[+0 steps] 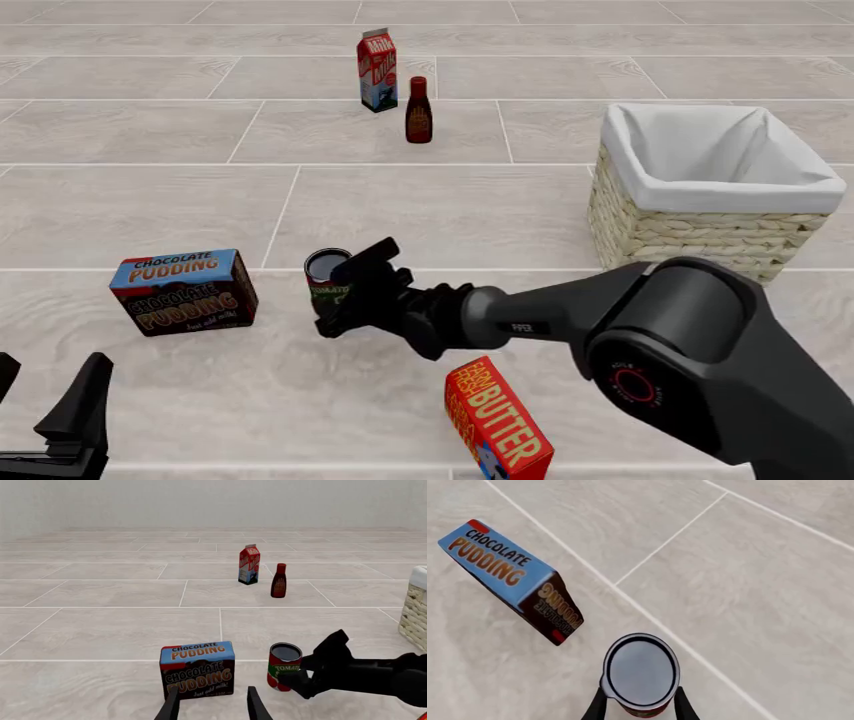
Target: Pick the tomato sauce and place it in the basket.
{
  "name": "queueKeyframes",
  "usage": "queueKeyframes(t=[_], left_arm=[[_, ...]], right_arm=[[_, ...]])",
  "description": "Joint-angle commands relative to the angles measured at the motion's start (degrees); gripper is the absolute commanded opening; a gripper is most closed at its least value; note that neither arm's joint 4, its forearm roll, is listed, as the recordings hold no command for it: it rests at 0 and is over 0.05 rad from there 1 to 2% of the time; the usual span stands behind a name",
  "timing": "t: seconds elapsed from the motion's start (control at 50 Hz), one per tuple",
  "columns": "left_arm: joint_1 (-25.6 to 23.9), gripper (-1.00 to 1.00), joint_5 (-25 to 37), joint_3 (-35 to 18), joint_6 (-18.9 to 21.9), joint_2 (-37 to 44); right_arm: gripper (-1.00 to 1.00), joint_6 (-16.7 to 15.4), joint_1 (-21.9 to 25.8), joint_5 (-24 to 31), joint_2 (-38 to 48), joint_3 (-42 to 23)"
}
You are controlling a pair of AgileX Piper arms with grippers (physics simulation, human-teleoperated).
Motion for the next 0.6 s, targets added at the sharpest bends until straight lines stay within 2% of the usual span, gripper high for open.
queueKeyframes(t=[0.02,0.6], left_arm=[[0.0,1.0,0.0,0.0,0.0,0.0],[0.0,1.0,0.0,0.0,0.0,0.0]], right_arm=[[1.0,0.03,0.22,0.23,0.6,-0.76],[1.0,-0.79,-0.07,0.29,1.06,-1.6]])
